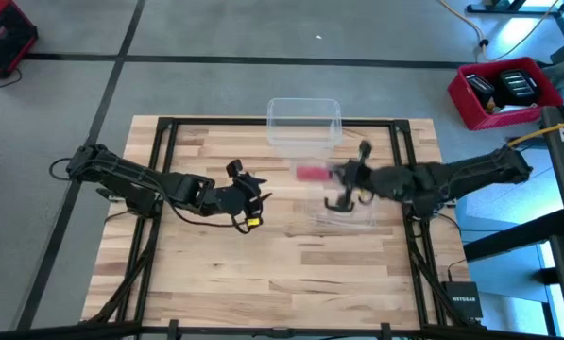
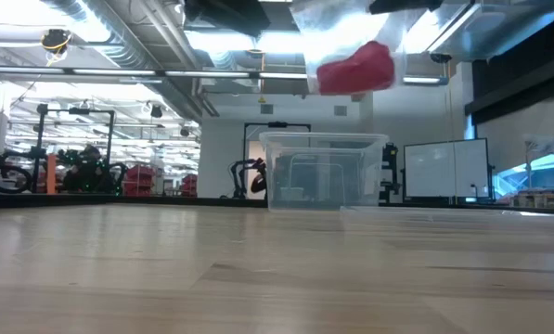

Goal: Roll bandage
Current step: Put the transparent zip bag into the transparent bin

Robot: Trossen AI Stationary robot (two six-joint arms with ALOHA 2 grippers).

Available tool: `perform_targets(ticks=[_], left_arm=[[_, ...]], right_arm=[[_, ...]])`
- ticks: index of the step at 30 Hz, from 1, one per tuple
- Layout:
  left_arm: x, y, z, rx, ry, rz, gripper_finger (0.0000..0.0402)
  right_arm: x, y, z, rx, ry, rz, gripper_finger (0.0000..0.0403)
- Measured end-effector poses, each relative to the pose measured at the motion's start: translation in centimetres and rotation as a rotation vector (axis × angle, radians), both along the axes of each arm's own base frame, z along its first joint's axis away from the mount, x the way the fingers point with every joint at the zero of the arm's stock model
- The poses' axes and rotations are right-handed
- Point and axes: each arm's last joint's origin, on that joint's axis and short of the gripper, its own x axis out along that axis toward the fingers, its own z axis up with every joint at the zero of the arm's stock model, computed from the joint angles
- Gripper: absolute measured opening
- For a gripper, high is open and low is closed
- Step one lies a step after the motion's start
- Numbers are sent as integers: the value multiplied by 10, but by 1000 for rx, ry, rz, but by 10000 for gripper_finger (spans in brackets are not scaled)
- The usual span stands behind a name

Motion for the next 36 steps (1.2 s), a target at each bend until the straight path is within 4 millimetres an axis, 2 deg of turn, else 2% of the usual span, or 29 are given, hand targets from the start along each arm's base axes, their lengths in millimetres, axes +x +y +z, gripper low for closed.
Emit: perform_targets(ticks=[5, 9, 13, 18, 22, 27, 36], left_arm=[[1, 7, 0, -43, -35, 66, 168], [2, 9, 0, -63, -46, 87, 168], [2, 10, 0, -64, -49, 87, 168], [2, 10, 0, -68, -52, 89, 168], [2, 10, 0, -69, -55, 89, 168], [2, 9, 0, -69, -55, 89, 168], [2, 9, 0, -74, -58, 92, 168]], right_arm=[[1, -45, 12, -6, -101, -181, 5], [4, -81, 14, 11, -161, -312, 6], [8, -117, 5, 55, -211, -447, 10], [13, -149, -19, 128, -357, -561, 4], [17, -161, -38, 179, -479, -621, 6], [22, -166, -61, 188, -499, -734, 8], [26, -169, -102, 413, -646, -896, 9]])
